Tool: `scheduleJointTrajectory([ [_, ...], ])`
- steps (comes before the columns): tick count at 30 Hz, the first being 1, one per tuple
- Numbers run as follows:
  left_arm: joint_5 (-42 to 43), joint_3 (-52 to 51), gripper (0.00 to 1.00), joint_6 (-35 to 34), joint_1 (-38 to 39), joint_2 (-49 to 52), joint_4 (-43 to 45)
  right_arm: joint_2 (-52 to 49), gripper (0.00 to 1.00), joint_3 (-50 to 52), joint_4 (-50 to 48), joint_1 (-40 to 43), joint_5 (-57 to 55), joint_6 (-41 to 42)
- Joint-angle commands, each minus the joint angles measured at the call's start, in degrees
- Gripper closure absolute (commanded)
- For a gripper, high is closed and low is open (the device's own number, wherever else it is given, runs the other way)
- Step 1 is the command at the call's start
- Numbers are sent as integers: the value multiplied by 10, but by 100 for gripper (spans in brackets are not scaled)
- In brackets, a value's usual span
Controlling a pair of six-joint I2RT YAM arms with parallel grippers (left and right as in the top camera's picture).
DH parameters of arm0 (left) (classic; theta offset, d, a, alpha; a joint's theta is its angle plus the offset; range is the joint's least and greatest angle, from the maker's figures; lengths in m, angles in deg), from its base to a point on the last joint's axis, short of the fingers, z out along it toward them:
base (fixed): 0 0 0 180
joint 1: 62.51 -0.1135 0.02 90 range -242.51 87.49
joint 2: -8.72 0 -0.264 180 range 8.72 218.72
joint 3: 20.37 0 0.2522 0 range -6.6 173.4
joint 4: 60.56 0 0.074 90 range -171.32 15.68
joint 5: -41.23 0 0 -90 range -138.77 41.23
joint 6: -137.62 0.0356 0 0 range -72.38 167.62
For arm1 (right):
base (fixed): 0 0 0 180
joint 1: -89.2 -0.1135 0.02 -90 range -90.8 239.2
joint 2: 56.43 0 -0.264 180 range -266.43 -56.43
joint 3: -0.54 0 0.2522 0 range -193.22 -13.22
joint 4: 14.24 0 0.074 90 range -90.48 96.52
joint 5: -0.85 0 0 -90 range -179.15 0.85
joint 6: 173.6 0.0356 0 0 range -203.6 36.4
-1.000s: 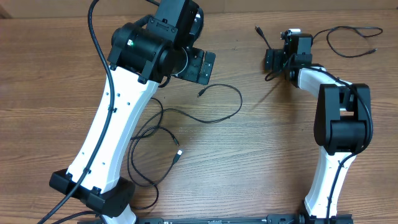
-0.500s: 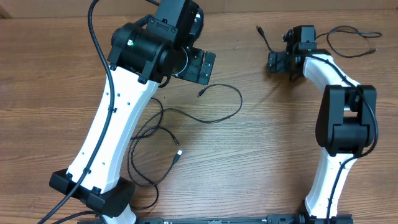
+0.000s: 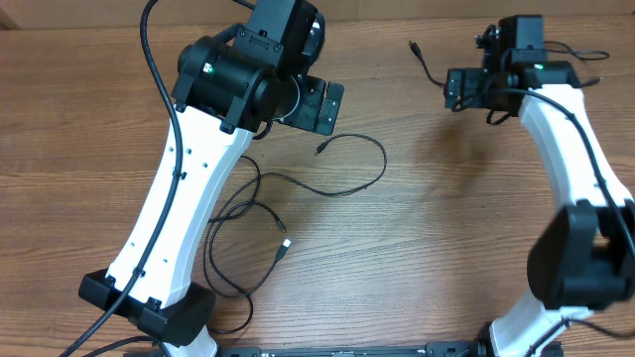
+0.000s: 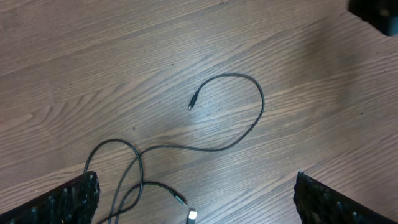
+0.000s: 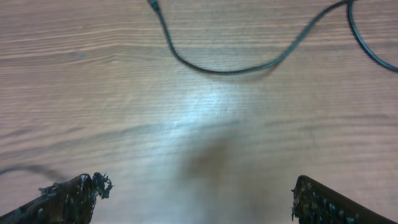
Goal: Untangle cables
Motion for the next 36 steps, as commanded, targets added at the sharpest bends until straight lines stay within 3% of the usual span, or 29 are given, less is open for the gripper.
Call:
scheduleJointTrajectory([
  [1, 6, 4, 0, -8, 0, 5, 2, 42, 0, -2, 28, 4, 52, 2],
  [6, 6, 4, 0, -8, 0, 5, 2, 84, 0, -2, 66, 3, 214, 2],
  [9, 6, 4, 1, -8, 0, 5, 2, 99, 0, -2, 84, -6, 252, 2],
  [28, 6, 4, 0, -8, 0, 5, 2, 106, 0, -1, 102, -187, 200, -15],
  [36, -8, 4, 0, -8, 0, 5, 8, 106, 0, -1, 102, -220, 169, -15],
])
